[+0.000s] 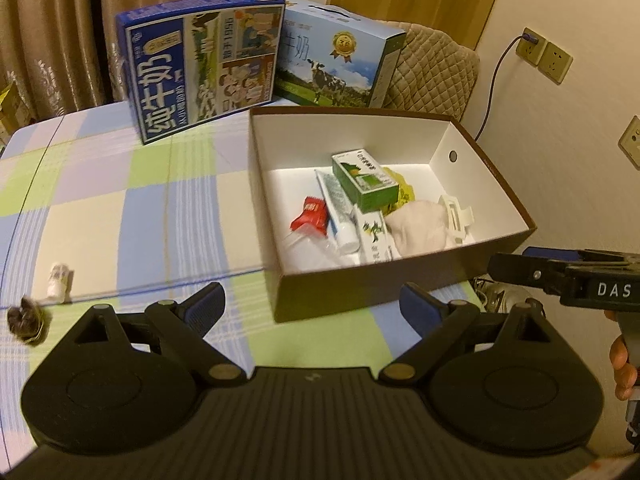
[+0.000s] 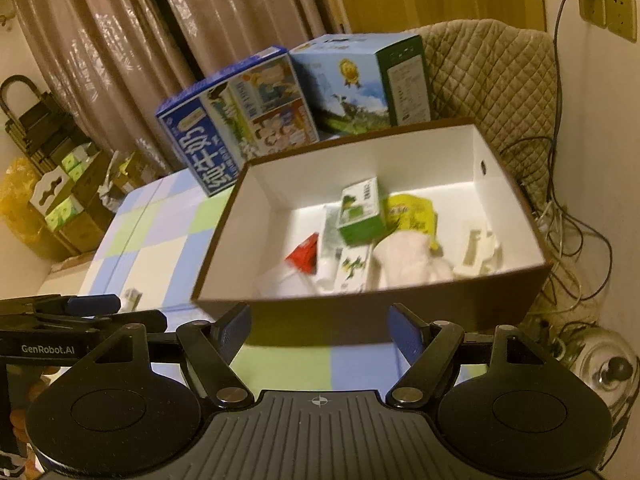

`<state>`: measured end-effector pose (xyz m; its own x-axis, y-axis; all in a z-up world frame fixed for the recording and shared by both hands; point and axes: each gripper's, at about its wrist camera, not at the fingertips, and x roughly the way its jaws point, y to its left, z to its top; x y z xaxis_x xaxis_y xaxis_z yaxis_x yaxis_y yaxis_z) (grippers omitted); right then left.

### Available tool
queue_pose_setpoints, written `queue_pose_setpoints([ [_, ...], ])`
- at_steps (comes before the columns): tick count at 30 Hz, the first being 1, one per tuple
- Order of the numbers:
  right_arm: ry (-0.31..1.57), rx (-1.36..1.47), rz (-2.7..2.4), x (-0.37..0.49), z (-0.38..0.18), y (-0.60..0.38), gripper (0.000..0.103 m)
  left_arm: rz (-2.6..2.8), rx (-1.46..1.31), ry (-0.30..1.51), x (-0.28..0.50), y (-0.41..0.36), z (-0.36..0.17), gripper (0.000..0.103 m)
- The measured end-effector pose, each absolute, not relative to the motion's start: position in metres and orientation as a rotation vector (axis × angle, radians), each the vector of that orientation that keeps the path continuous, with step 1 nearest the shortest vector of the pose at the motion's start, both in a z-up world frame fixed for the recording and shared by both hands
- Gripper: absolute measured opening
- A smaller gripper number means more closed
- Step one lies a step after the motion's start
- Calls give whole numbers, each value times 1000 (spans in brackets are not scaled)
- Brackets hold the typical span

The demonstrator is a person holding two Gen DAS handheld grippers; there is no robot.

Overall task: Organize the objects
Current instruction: 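Withdraw both tools from the brown box back toward the scrunchie and pill bottle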

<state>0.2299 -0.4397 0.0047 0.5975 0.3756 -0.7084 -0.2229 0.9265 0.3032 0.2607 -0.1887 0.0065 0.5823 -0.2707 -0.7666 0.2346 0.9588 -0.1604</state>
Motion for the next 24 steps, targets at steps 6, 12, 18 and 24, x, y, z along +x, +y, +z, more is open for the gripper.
queue_pose_setpoints([
  [6,883,186,363,208,1,-418,72,-287,-53,904,238,-164,7,92],
  [12,917,178,378,193,-8,-391,72,-252,-68,911,219,-134,4,92],
  [18,949,158,412,180,-17,-357,72,-205,-93,933,203,-96,-3,92],
  [24,977,127,460,174,-25,-319,72,-151,-115,949,190,-58,-9,92],
])
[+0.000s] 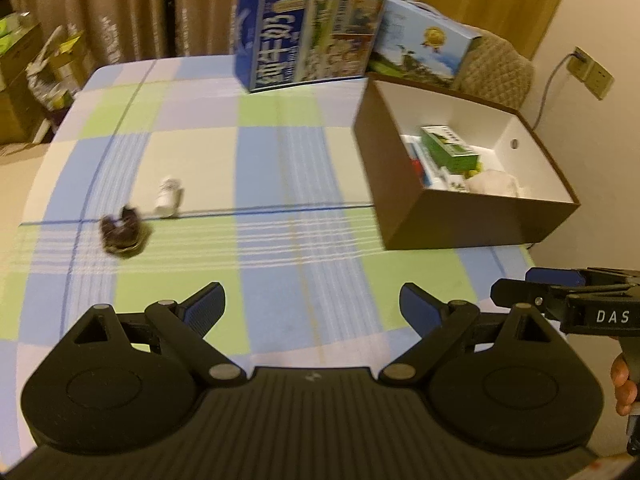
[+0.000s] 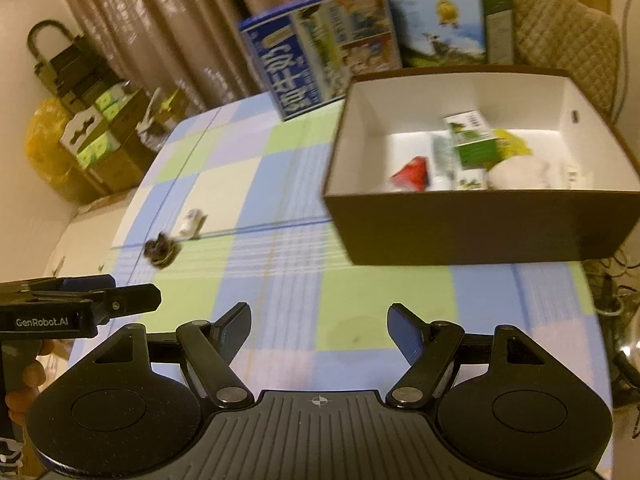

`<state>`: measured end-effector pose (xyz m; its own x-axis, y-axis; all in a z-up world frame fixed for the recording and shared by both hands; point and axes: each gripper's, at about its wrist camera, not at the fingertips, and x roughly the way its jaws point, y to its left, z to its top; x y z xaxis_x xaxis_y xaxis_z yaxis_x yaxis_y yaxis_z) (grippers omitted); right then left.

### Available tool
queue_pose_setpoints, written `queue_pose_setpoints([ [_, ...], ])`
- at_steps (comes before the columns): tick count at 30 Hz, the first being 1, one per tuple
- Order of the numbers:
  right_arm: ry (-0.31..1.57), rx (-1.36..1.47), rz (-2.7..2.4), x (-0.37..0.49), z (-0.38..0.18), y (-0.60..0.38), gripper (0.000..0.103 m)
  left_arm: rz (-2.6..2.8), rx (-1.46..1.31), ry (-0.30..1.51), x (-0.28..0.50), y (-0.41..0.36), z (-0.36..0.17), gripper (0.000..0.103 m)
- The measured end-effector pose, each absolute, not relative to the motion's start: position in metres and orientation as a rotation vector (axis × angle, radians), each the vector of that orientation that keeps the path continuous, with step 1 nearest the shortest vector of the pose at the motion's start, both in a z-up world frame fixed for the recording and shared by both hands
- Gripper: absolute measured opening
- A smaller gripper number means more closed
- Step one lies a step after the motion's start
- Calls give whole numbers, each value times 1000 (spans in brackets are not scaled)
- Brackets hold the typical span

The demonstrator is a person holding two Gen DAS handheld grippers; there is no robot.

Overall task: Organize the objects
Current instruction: 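Withdraw both tools from the brown box back toward the scrunchie and pill bottle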

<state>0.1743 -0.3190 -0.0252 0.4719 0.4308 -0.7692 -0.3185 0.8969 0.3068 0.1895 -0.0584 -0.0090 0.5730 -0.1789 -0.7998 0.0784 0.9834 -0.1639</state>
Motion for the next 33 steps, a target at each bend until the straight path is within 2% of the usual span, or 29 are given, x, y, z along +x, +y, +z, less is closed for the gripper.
queue_pose_setpoints([
  [16,1063,48,558,166,-59,-227,72,-23,-136,981,175,29,-24,92],
  [33,1107,10,561,188,-88,-170,72,32,-141,1028,200,77,-50,92],
])
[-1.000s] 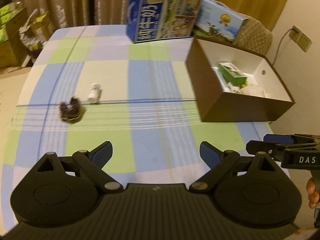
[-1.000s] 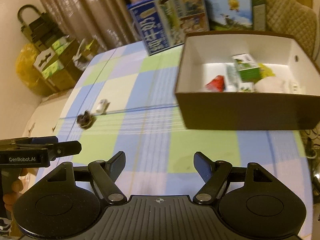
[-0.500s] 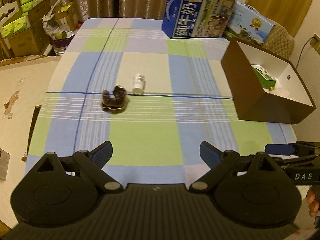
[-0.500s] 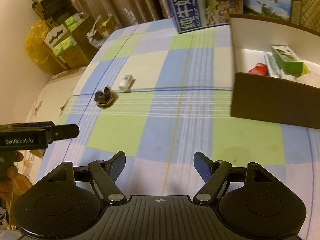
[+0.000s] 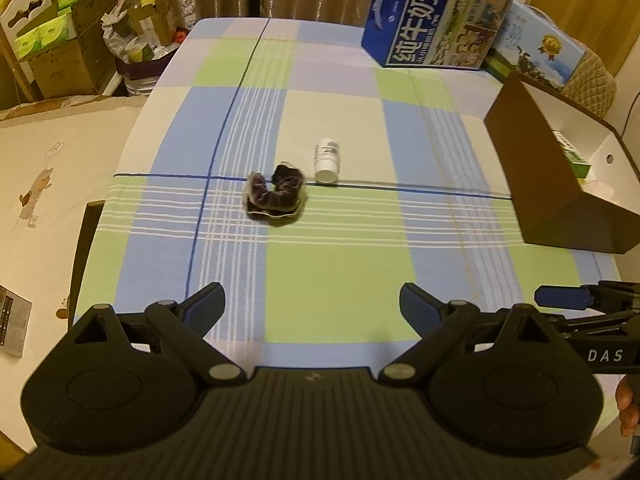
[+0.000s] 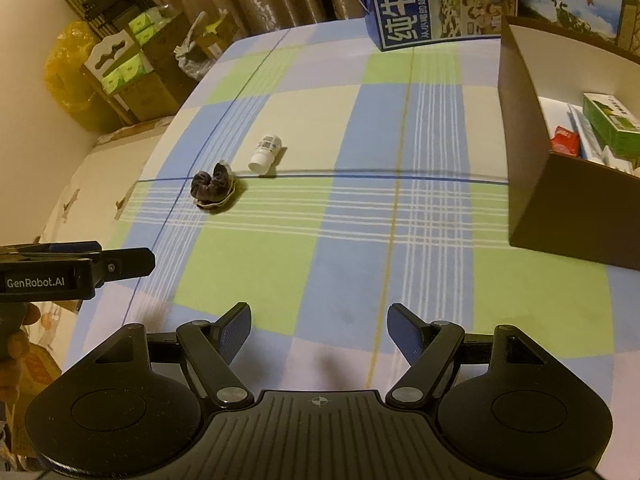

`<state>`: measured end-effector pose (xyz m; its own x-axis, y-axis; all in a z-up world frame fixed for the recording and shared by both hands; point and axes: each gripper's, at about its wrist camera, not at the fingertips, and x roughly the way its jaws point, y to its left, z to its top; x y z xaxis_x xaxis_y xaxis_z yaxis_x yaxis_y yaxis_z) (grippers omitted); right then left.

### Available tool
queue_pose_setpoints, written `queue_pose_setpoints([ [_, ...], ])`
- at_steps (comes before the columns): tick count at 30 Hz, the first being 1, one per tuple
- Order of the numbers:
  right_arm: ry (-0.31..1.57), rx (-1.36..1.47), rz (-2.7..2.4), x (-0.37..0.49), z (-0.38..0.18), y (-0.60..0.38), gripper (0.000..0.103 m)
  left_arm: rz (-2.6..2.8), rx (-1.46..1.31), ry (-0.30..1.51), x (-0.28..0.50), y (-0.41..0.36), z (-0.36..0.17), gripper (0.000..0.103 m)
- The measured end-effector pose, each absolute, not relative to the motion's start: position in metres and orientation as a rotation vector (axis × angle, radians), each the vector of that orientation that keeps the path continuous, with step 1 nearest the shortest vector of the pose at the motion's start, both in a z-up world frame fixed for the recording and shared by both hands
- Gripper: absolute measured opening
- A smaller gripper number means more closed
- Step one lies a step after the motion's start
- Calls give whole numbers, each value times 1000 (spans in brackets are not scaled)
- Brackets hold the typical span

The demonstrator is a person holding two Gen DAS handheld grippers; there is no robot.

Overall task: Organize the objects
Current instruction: 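Withdraw both tools from the brown box back toward the scrunchie and pill bottle, then grasp the brown scrunchie with the left tool while the right tool grasps the white pill bottle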

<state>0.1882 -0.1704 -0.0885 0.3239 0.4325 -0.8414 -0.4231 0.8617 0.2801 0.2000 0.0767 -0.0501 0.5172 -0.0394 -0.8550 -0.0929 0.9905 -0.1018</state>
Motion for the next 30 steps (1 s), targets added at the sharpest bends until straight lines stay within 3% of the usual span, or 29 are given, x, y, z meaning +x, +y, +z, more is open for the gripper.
queue_pose_setpoints([
  [24,1159,30,463,236,-123,-157,72,-18,-34,1033,290,105,-116,89],
  [30,1166,32,446,249,-128,-154,72,-26,-4,1037,317,106,-131,80],
])
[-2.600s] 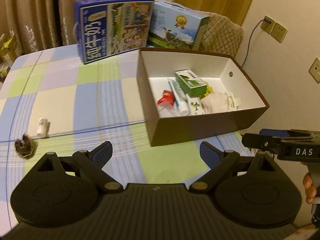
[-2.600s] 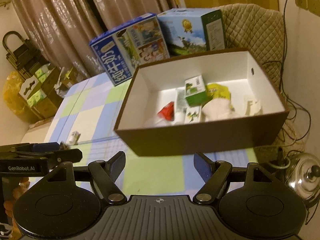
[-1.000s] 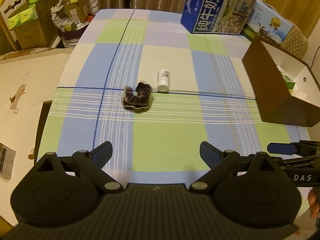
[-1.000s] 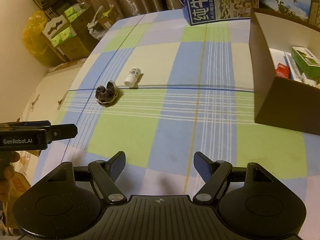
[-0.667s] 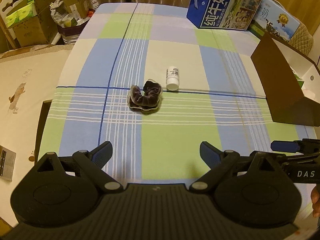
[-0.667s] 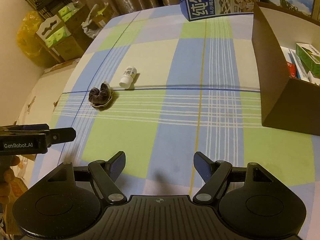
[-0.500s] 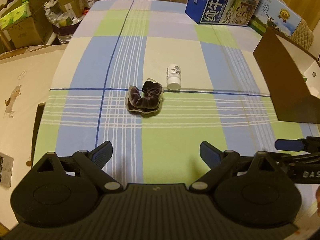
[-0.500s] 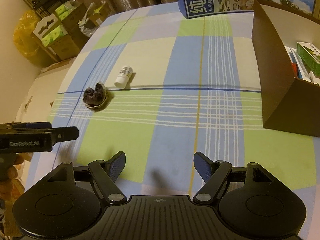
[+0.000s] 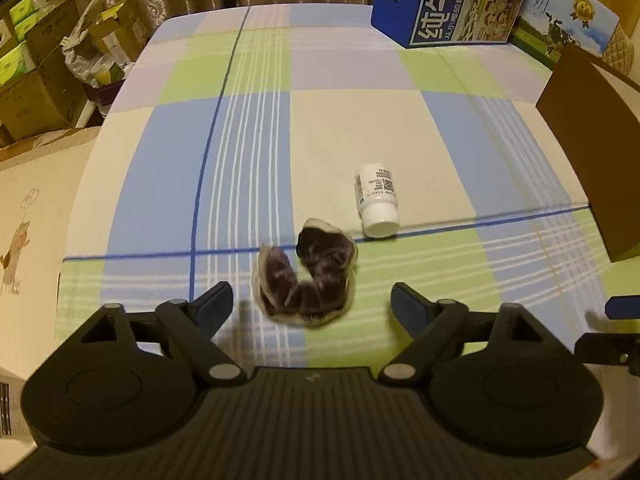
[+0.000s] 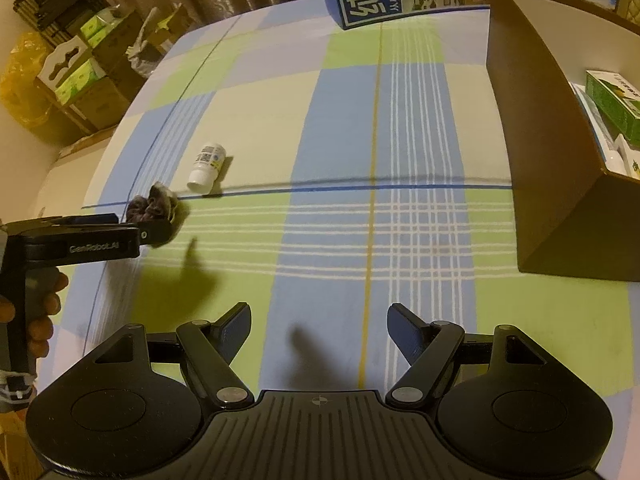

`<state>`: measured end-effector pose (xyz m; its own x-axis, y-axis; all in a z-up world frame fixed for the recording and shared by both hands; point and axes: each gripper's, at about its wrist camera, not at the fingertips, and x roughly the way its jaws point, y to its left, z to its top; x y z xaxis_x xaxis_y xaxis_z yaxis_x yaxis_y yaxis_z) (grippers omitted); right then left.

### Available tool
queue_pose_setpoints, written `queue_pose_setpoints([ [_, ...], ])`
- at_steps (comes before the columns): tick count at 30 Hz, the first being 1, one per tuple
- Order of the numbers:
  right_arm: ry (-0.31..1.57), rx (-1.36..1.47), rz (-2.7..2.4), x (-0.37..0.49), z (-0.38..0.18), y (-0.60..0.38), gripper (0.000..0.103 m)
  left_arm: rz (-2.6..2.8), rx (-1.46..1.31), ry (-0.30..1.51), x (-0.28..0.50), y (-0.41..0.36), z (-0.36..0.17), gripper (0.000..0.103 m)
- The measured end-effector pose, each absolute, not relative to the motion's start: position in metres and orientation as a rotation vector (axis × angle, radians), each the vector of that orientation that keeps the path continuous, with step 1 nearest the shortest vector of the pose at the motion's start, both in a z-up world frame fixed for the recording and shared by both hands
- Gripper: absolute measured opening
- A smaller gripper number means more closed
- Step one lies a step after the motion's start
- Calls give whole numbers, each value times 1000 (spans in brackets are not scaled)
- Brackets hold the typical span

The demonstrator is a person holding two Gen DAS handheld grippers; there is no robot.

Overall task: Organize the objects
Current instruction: 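Grasp the brown scrunchie with the left tool while the right tool grasps the white pill bottle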

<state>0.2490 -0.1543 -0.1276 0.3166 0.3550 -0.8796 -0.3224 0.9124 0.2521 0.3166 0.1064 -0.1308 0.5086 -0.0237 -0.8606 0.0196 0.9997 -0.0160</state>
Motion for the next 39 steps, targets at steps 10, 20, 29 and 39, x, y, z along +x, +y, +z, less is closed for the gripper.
queue_pose_setpoints([
  [10,1149,15,489,274,-135,-128,72,-20,-29,1050,334,114,-143,47],
  [20,1065,-36,612,302,-136,-67,72,26,-107,1006,328,142,-127,26],
  [29,1025,-57,647,328,-153,-19,55,100,-149,992,328,169,-119,26],
  [39,1011,-141,671,330,-170,-2,25,111,-171,1004,327,172,-123,26],
])
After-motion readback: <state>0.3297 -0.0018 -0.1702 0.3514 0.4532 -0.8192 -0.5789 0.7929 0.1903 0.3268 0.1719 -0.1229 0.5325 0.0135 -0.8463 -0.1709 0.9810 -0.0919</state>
